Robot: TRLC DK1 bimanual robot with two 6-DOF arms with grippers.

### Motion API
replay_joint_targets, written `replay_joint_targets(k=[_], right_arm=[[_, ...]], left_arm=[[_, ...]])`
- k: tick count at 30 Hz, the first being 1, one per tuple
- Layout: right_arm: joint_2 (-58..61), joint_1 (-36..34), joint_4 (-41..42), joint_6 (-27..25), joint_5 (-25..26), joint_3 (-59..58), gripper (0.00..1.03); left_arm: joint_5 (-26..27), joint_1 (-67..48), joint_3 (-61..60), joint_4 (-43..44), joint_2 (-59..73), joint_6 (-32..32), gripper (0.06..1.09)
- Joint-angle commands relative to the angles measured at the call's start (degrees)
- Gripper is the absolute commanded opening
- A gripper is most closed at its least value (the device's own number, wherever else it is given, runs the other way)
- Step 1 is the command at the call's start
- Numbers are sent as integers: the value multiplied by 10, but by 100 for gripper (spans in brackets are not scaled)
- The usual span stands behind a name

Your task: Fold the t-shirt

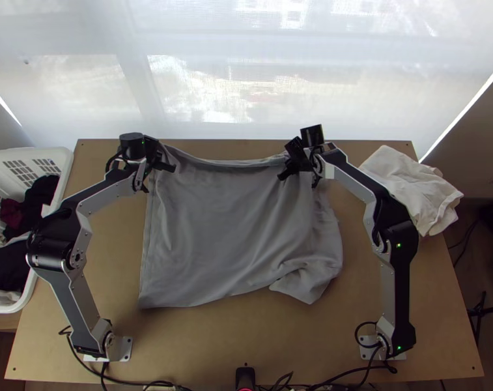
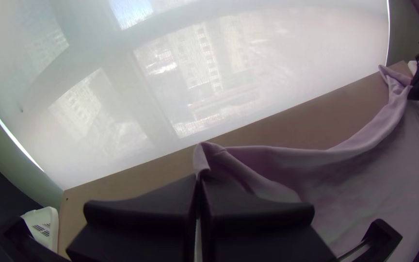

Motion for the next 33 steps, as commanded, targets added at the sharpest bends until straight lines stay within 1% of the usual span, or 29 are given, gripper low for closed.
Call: replay_joint_targets(k=[1,10,18,25,26,27,30,31,32,33], right_arm=[[10,-13,-15,10,1,67,3],[51,-24,-89,28,1,212,3],[54,-21,-132,28,0,212,3],[69,-18,-144,27,-4,212,3],[72,-18,-147,27,-5,217,6],[75,-18,-150,28,-5,219,13],[79,-18,-151,27,-7,223,25],[80,-19,-152,28,-7,223,32],[80,-19,-153,27,-7,223,36],[81,-20,-155,26,-7,223,37]], left_arm=[[0,5,-1,-2,-5,2,9],[0,16,12,-2,-13,15,9],[2,25,10,-16,-13,20,9],[4,19,11,-20,-11,20,9],[4,19,11,-20,-11,20,9],[4,18,12,-21,-10,20,9],[5,19,12,-24,-9,21,9],[5,20,12,-24,-9,21,9],[5,21,11,-24,-9,22,9],[6,22,12,-24,-8,25,9]])
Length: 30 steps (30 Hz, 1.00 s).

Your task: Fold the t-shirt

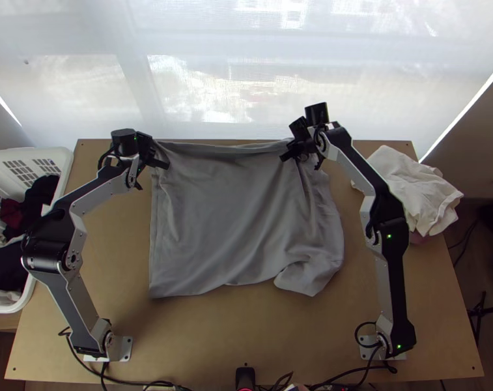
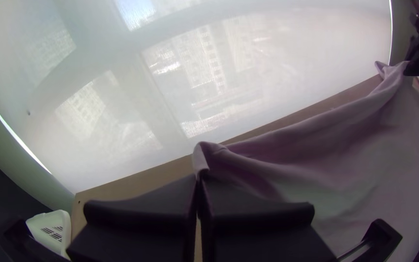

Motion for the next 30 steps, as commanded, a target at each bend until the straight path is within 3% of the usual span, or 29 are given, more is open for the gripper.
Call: replay_joint_targets(k=[1,7,10,11,30], right_arm=[[9,-2,-12,-1,-3,6,41],[15,-10,-35,-16,-4,3,43],[18,-14,-35,-33,-14,5,8],[19,-14,-35,-36,-14,7,3],[11,-11,-45,-36,-19,62,3]], left_arm=[[3,3,1,-4,3,7,9],[6,5,6,-7,4,10,9],[6,5,7,-11,4,11,9],[6,5,7,-12,4,11,9],[6,9,4,-26,-12,14,9]])
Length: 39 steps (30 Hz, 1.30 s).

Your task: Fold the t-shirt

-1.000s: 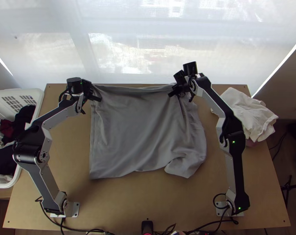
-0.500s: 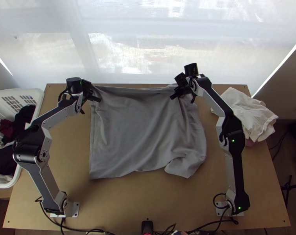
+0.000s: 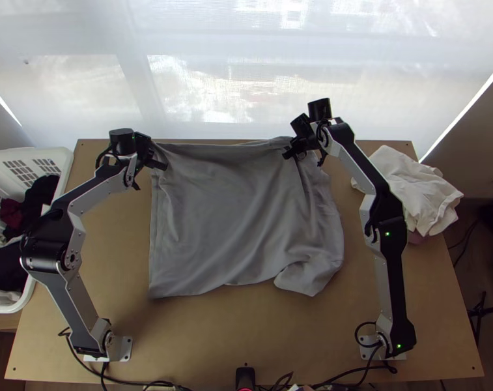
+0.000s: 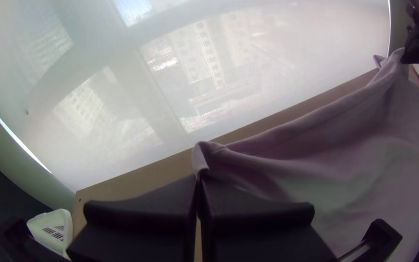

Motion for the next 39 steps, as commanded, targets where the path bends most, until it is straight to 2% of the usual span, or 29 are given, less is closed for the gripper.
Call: replay_joint_targets(k=[1,5,11,19,24,39], right_arm=[[-15,-2,-11,-1,-5,7,3],[-32,-2,-23,0,-9,4,3],[-58,-3,-39,6,-17,-8,3],[-97,0,-45,8,-24,-57,3],[-130,3,-45,9,-26,-94,3],[-260,8,-45,9,-34,-238,3]], left_arm=[[0,1,-3,-3,-14,2,9],[3,2,-16,-3,-34,20,9],[36,2,-61,5,-72,55,9],[43,-16,-169,99,-129,76,9],[42,-8,-191,127,-139,81,9],[63,16,-256,138,-194,102,9]])
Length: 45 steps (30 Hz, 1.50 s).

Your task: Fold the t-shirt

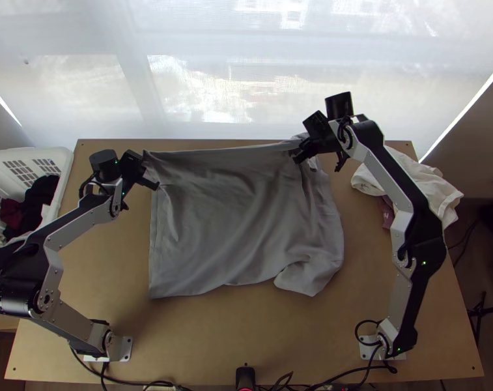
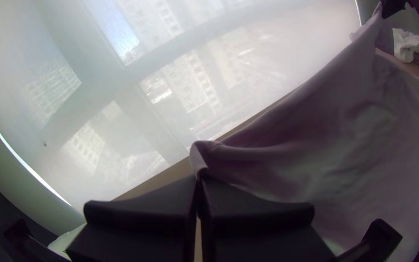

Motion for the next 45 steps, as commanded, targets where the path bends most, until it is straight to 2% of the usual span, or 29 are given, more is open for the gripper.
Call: replay_joint_targets(k=[1,26,36,40,42,45], right_arm=[[-61,4,0,0,-1,-78,3],[-185,21,-14,-10,-8,-285,3],[-182,32,-13,-8,-14,-369,4],[-183,38,-7,-6,-14,-385,46],[-183,38,-7,-2,-14,-387,70],[-189,33,-10,1,-14,-389,87]], left_arm=[[8,4,-46,3,-35,7,9],[19,-28,-185,3,-134,9,9],[19,-41,-226,-6,-140,7,9],[18,-51,-237,-35,-142,7,11],[18,-52,-242,-56,-149,4,21],[19,-52,-243,-104,-159,-9,43]])
